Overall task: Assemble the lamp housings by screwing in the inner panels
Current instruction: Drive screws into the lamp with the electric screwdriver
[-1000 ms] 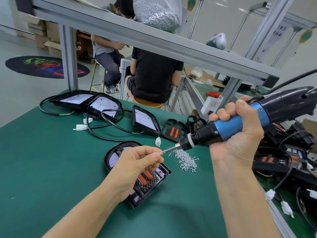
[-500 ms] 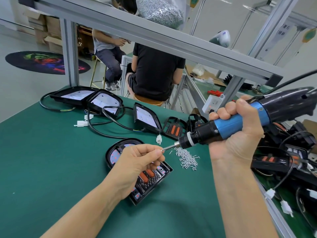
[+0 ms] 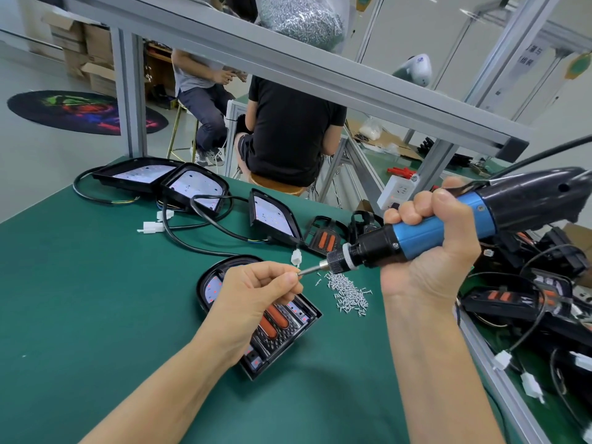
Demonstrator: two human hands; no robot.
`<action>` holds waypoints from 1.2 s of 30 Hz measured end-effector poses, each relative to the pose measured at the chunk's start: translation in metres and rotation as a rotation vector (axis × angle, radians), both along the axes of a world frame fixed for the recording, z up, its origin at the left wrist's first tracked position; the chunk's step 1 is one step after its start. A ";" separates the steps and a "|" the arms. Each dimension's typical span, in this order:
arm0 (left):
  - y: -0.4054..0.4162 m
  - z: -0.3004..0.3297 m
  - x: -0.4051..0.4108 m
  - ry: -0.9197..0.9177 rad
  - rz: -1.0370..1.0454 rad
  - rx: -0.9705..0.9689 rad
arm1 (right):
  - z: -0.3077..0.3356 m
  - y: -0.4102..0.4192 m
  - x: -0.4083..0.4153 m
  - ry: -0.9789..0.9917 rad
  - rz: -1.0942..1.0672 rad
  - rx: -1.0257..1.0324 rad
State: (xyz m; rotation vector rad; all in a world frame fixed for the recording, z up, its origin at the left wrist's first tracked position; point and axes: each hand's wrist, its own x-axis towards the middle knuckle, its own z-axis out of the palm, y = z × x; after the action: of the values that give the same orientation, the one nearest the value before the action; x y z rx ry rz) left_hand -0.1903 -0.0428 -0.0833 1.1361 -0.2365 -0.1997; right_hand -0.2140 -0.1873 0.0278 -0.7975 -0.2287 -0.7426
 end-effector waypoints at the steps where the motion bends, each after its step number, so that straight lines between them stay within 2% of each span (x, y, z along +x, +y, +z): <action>1: 0.001 -0.001 0.001 -0.002 0.008 0.012 | -0.001 0.001 0.001 0.006 -0.001 0.007; 6: 0.014 0.003 0.002 -0.045 -0.020 0.075 | -0.005 0.005 0.010 0.015 0.016 0.022; 9: 0.036 -0.003 0.018 -0.086 0.170 0.118 | -0.009 0.008 0.017 0.012 0.006 0.002; 11: 0.054 -0.014 0.032 -0.105 0.409 0.362 | -0.013 0.010 0.023 0.026 -0.023 -0.025; 13: 0.068 -0.030 0.042 -0.100 0.514 0.757 | -0.019 0.013 0.032 0.048 -0.045 -0.050; 16: 0.071 -0.048 0.051 -0.075 0.442 1.213 | -0.030 0.017 0.045 0.080 -0.077 -0.093; 19: 0.062 -0.053 0.056 -0.126 0.423 1.369 | -0.040 0.023 0.056 0.117 -0.128 -0.132; 23: 0.053 -0.046 0.064 -0.083 0.437 1.332 | -0.049 0.030 0.068 0.158 -0.144 -0.142; 30: 0.049 -0.046 0.066 0.025 0.407 0.992 | -0.053 0.032 0.077 0.159 -0.138 -0.174; 36: 0.045 -0.046 0.062 0.062 0.373 0.804 | -0.050 0.032 0.079 0.149 -0.133 -0.198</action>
State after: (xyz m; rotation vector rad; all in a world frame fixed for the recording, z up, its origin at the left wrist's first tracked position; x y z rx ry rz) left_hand -0.1287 0.0023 -0.1292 1.9411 0.1355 0.0133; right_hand -0.1347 -0.1557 -0.0223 -1.0600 -0.1163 -0.7889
